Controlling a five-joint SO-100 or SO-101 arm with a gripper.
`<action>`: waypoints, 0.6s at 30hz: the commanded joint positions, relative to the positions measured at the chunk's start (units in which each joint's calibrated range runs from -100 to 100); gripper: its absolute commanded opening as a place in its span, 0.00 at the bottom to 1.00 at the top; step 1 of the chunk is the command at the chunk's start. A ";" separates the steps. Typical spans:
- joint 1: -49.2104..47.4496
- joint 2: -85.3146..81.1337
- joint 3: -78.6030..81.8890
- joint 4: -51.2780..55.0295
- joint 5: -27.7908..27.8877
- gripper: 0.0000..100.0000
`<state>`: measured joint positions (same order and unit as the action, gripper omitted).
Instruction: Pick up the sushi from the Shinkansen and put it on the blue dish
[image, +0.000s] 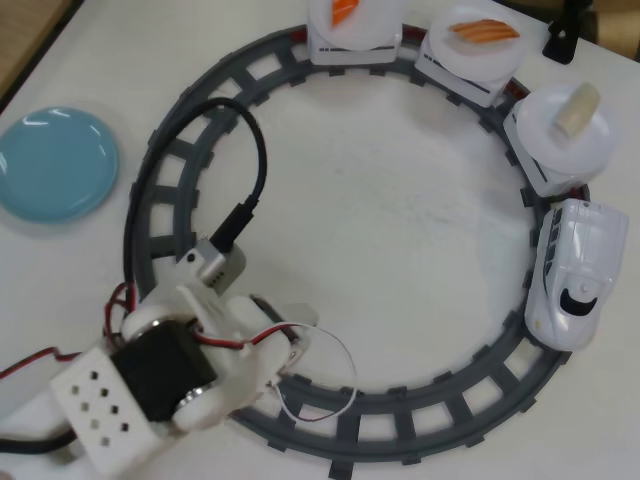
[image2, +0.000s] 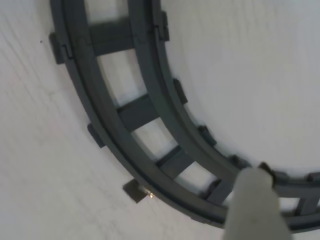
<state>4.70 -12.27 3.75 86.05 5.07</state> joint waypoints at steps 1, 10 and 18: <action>1.64 3.11 -7.99 2.31 -0.31 0.22; 1.29 4.19 -9.88 3.50 -0.36 0.22; 1.55 4.27 -9.97 2.99 -0.36 0.22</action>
<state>5.76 -7.89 -3.02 89.50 5.07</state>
